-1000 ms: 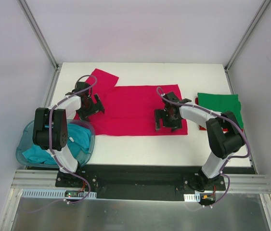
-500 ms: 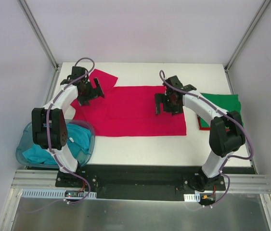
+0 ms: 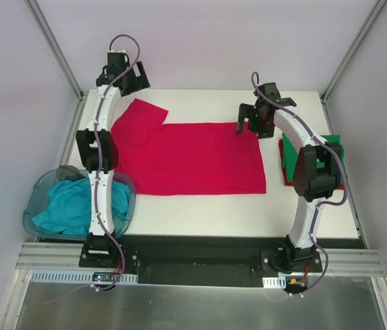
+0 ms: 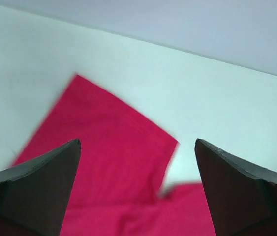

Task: Fold and stack the t-shirts
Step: Grap the side of the flattened tshirt furthest away from the robot with both arms

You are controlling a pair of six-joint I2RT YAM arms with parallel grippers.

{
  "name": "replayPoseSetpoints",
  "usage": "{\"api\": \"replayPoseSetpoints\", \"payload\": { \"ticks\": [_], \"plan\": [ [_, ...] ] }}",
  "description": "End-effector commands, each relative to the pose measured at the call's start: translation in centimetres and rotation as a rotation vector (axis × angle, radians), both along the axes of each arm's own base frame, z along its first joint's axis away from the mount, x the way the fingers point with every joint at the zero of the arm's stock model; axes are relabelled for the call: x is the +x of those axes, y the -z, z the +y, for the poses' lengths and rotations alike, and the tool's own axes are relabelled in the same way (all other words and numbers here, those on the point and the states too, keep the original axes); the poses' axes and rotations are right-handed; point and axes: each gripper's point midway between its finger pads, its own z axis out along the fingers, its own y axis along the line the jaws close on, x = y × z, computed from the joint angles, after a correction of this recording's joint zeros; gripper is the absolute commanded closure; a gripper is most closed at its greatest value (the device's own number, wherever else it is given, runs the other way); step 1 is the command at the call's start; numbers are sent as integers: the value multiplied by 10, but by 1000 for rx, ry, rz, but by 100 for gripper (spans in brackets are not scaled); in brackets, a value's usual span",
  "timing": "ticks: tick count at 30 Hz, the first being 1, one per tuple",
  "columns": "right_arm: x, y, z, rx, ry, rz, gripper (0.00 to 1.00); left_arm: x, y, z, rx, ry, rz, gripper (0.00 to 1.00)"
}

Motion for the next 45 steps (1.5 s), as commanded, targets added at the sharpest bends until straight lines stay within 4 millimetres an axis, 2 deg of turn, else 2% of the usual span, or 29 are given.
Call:
{"api": "replayPoseSetpoints", "payload": {
  "ticks": [1,4,7,13,14,19,22,23,25,28,30,35,41,45],
  "plan": [
    [4,4,2,16,-29,14,4,44,0,39,307,-8,-157,1],
    [-3,18,-7,-18,-43,44,4,54,3,48,452,52,-219,1],
    [-9,28,-13,-43,-30,69,4,60,19,53,505,85,-211,1],
    [-20,41,-21,-68,-27,102,4,63,68,43,474,160,-162,1],
    [-22,42,-22,-75,-26,107,4,65,68,43,470,155,-166,1],
    [-26,46,-29,-96,-13,118,4,53,79,36,410,204,-120,2],
    [-30,45,-32,-106,-11,119,4,25,94,15,249,319,-24,1],
    [-30,45,-34,-110,-7,117,4,21,99,33,235,258,19,5],
    [-34,46,-36,-115,-8,121,4,19,104,51,170,167,63,10],
    [-39,46,-37,-116,-13,125,4,17,115,75,14,55,106,14],
    [-41,44,-39,-125,-14,121,4,18,118,82,-35,10,119,18],
    [-44,43,-42,-136,-12,117,4,22,116,75,6,-22,118,18],
    [-44,43,-40,-125,-14,121,4,17,125,66,-35,-52,155,24],
    [-44,40,-41,-130,-16,116,4,15,129,56,-81,-33,171,33]
  ]
}}
